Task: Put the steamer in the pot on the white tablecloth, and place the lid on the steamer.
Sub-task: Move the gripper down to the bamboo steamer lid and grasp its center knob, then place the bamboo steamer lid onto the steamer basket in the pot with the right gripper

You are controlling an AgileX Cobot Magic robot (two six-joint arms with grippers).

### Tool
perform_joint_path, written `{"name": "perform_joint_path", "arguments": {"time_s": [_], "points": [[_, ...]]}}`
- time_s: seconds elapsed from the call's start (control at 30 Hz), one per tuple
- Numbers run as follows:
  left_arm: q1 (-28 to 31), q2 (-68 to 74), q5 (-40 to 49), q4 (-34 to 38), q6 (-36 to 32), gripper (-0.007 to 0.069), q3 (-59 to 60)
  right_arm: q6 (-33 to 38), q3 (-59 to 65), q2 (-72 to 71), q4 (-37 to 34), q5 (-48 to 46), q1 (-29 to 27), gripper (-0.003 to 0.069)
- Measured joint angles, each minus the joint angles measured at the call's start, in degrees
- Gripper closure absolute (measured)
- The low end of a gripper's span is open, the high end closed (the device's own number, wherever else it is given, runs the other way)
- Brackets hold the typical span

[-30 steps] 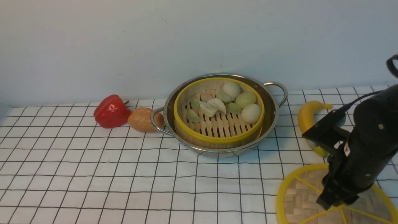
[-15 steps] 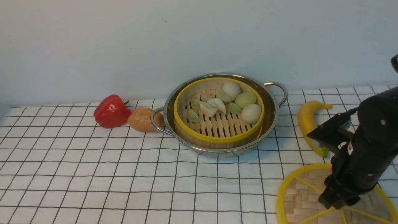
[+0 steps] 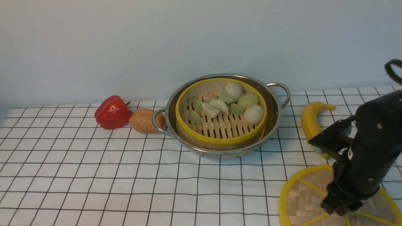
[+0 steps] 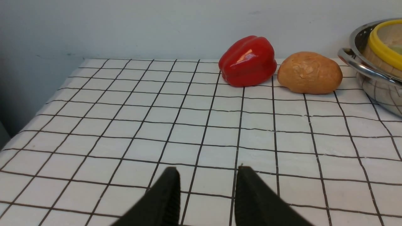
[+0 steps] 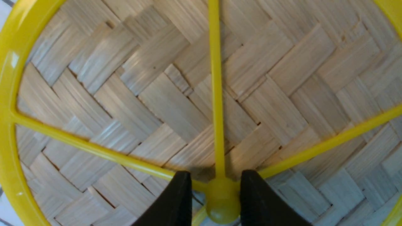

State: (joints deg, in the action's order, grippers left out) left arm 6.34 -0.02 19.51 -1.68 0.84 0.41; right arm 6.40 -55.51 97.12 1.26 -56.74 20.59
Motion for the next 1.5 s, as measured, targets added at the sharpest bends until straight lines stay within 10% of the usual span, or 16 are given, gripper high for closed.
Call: {"name": "perform_joint_path", "arguments": {"time_s": [0.73,0.93,1.5], "points": [[0.0,0.0,0.0,0.0,0.0,0.0382,0.0,2.4,-7.8,-8.3,-1.9,-10.2,0.0,0.0510],[0.0,0.0,0.0,0.0,0.0,0.0382,0.0,11.2,-26.4,-7.5,-12.7,-12.3,0.6,0.0510],[0.0,0.0,0.0,0.0,0.0,0.0382,0.0,21.3,-69.6,25.6,-14.0,-13.9,3.3,0.0510]]}}
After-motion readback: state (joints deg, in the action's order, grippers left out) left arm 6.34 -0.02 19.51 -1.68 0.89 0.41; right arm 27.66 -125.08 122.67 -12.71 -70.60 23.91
